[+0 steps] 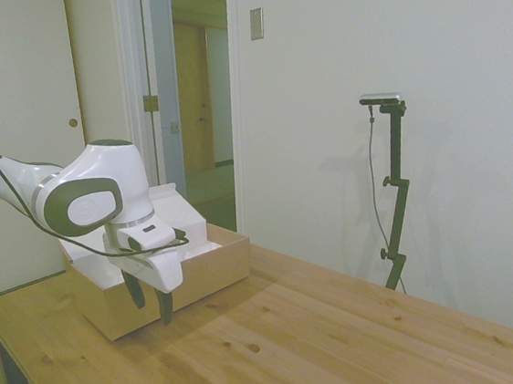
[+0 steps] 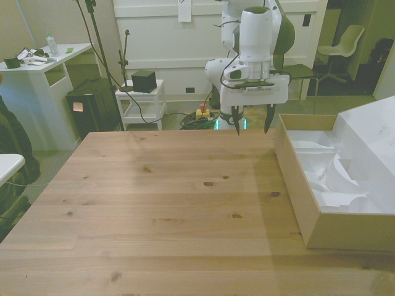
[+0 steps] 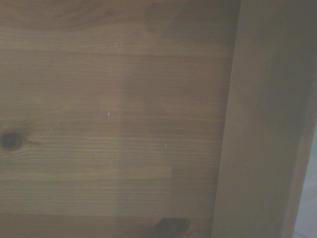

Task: Close the box

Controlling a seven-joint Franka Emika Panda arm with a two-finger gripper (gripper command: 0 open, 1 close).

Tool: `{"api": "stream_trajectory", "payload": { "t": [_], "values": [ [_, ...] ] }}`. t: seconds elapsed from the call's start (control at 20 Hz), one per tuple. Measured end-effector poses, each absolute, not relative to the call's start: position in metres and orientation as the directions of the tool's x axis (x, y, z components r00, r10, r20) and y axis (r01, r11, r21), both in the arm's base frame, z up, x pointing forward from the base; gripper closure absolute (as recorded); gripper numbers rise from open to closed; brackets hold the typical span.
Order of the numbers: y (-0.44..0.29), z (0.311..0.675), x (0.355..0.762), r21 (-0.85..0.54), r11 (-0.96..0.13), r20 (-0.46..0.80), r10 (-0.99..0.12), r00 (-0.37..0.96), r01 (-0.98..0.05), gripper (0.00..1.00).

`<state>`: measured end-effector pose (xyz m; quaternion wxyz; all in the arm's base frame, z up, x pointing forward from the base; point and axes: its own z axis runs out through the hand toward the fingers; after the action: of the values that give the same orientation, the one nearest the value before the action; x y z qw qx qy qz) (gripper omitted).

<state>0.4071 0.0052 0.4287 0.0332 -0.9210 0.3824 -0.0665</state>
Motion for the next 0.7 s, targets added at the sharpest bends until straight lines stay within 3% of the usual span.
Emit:
{"api": "stream_trajectory", "payload": {
  "t": [0.25, 0.7],
  "values": [
    [0.008, 0.440, 0.403, -0.125, -0.698, 0.110, -0.716, 0.689, -0.705, 0.00],
    [0.067, 0.558, 0.307, -0.256, -0.780, 0.284, -0.626, 0.727, -0.571, 0.00]
  ]
}}
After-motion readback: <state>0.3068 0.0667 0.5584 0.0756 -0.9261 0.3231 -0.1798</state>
